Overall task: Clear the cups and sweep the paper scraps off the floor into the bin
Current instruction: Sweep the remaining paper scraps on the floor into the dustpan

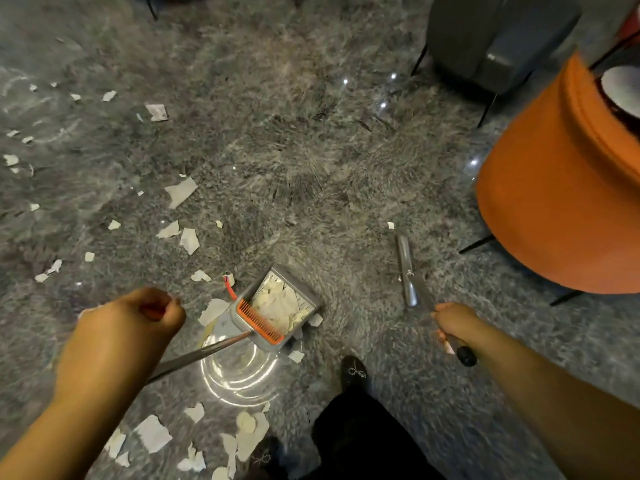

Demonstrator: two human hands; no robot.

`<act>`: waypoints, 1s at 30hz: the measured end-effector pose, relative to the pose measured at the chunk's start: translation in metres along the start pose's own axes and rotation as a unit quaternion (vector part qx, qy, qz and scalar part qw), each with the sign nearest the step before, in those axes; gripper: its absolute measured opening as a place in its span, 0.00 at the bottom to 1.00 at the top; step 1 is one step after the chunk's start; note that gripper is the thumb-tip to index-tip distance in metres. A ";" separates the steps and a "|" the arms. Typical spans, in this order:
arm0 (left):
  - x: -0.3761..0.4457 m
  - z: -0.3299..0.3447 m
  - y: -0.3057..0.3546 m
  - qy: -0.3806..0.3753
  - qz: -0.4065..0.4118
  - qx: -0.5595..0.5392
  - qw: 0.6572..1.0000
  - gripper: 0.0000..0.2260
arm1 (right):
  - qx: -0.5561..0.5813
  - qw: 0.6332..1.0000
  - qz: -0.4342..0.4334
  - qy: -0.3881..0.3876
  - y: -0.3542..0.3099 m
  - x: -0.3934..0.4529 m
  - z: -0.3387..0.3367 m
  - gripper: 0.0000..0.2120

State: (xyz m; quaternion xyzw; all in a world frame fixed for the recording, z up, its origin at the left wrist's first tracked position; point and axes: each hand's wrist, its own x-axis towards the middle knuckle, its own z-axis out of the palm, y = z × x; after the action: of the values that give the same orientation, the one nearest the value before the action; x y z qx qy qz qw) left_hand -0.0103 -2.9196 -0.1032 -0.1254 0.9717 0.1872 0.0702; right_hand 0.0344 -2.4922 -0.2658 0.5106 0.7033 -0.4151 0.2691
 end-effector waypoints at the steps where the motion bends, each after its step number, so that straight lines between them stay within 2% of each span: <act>1: 0.001 0.003 0.007 0.006 -0.005 -0.002 1.000 0.10 | -0.009 1.000 0.006 -0.009 0.000 0.008 -0.008 0.13; 4: 0.008 0.015 0.026 0.029 -0.029 -0.012 0.999 0.09 | -0.005 0.999 0.033 -0.035 -0.007 0.028 -0.024 0.14; 6: 0.013 0.021 0.035 0.036 -0.039 -0.023 0.998 0.04 | 0.003 0.997 0.062 -0.046 -0.012 0.039 -0.028 0.14; 7: 0.014 0.023 0.042 0.040 -0.041 -0.027 0.998 0.05 | 0.003 0.996 0.074 -0.057 -0.016 0.043 -0.029 0.14; 11: 0.019 0.027 0.063 0.039 -0.052 -0.022 0.998 0.07 | -0.014 0.990 0.048 -0.130 -0.028 0.037 -0.024 0.10; 17: 0.023 0.030 0.084 0.035 -0.065 -0.017 0.997 0.10 | 0.031 0.986 0.015 -0.164 -0.044 0.030 -0.034 0.09; 20: 0.026 0.033 0.085 0.049 -0.063 -0.028 0.996 0.11 | 0.000 0.988 -0.024 -0.155 -0.058 0.039 -0.039 0.15; 23: 0.027 0.032 0.089 0.048 -0.066 -0.032 0.996 0.05 | -0.007 0.989 -0.054 -0.135 -0.074 0.046 -0.049 0.17; 26: 0.029 0.033 0.092 0.054 -0.060 -0.021 0.997 0.11 | -0.012 0.991 -0.071 -0.109 -0.088 0.060 -0.061 0.18; 30: 0.031 0.031 0.096 0.067 -0.058 -0.016 0.996 0.10 | -0.036 0.994 -0.073 -0.071 -0.113 0.084 -0.075 0.18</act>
State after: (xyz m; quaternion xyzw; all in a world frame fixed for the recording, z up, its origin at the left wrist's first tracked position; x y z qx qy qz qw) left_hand -0.0636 -2.8284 -0.1045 -0.1949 0.9621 0.1900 0.0140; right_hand -0.0966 -2.4016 -0.2601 0.4172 0.7323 -0.4435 0.3050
